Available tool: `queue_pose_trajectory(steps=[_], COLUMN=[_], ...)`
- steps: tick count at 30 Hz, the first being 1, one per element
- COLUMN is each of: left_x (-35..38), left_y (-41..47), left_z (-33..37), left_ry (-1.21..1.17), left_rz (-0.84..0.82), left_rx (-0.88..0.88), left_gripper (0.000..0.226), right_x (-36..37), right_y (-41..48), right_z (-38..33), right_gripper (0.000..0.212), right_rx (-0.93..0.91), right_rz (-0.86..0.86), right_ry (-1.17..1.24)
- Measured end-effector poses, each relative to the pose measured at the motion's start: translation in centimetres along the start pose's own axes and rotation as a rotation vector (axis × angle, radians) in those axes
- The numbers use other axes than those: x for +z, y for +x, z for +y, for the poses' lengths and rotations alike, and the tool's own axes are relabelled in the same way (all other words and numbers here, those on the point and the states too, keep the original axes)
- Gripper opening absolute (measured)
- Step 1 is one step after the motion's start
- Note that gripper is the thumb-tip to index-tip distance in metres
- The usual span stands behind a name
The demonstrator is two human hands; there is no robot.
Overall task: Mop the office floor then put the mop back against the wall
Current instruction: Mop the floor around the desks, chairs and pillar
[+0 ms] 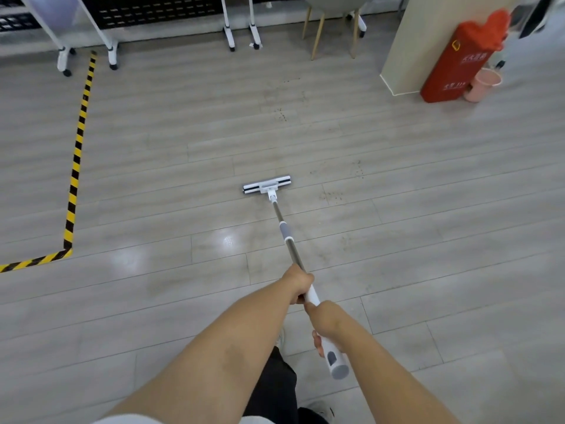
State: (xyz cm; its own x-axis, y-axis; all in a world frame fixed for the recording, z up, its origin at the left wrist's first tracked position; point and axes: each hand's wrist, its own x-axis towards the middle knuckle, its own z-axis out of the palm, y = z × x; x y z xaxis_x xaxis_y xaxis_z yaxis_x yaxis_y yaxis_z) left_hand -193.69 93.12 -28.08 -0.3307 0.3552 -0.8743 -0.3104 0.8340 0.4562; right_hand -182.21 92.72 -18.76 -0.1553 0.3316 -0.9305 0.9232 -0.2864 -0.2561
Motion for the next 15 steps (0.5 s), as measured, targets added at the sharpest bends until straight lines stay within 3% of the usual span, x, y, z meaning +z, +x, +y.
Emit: queue_pose_trajectory(steps=[15], left_x=[-10.1], left_y=[13.1], left_z=[12.0], left_ry=[-0.014], left_rz=[0.044], left_rx=[0.016], left_gripper=[0.036], right_x=[-2.2], right_y=[10.2], right_z=[-17.4], right_gripper=[0.038], right_rx=[-0.021], right_rz=[-0.032], right_ry=[0.065])
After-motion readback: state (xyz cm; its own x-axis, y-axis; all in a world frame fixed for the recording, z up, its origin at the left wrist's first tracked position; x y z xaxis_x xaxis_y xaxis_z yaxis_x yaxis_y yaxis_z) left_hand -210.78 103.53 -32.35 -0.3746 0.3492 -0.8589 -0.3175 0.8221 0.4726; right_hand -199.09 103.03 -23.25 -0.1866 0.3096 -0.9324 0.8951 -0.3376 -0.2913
